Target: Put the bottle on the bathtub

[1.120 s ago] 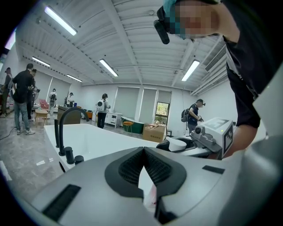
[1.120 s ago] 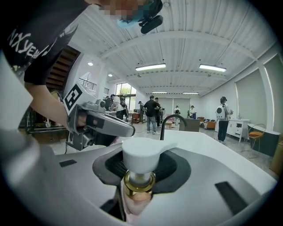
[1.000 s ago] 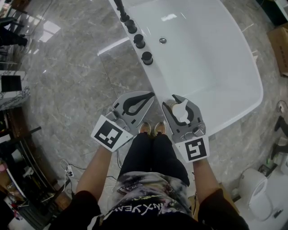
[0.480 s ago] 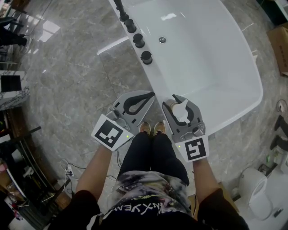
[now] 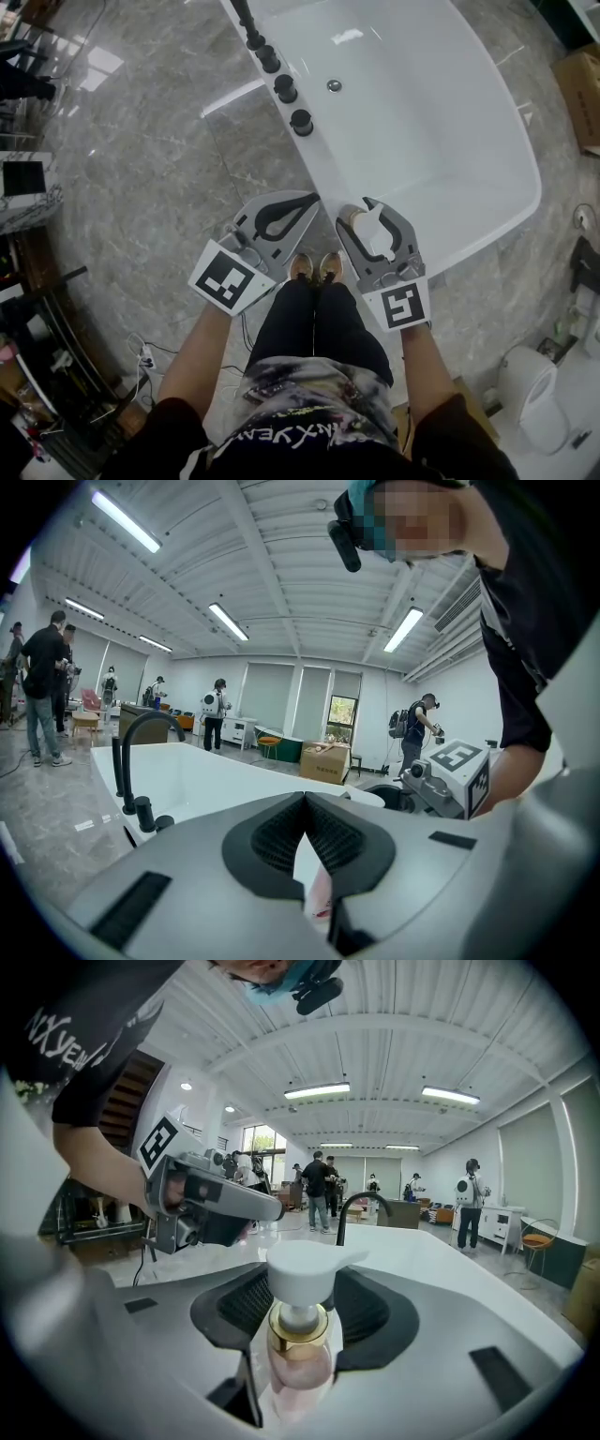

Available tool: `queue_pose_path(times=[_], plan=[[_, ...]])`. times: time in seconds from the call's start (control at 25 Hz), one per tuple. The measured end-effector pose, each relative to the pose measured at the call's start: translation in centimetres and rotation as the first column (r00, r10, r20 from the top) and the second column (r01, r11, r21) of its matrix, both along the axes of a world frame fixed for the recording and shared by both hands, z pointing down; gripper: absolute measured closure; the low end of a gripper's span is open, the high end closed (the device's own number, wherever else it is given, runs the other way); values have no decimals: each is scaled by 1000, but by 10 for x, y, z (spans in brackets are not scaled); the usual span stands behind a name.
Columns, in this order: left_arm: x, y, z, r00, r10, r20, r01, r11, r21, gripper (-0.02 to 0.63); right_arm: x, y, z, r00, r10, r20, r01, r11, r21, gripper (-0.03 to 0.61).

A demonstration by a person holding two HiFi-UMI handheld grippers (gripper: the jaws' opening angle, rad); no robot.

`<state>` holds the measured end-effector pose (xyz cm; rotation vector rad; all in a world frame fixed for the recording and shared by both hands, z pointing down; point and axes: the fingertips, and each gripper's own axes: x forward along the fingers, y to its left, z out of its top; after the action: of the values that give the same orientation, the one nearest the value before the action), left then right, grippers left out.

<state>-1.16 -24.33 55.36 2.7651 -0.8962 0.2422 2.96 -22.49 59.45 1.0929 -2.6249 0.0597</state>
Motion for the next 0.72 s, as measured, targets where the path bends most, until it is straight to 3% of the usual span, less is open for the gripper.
queue_pose_path(times=[0.52,0.72], plan=[[0,18,-29,1000,13,9,-13,1000,-3,603,18,25,-13,998,36,-54,-38,998,-53,377],[5,27,-45,1000,29,8,-30,1000,3,603,25,34,-32,997,56,-52,-58,998,-36,377]])
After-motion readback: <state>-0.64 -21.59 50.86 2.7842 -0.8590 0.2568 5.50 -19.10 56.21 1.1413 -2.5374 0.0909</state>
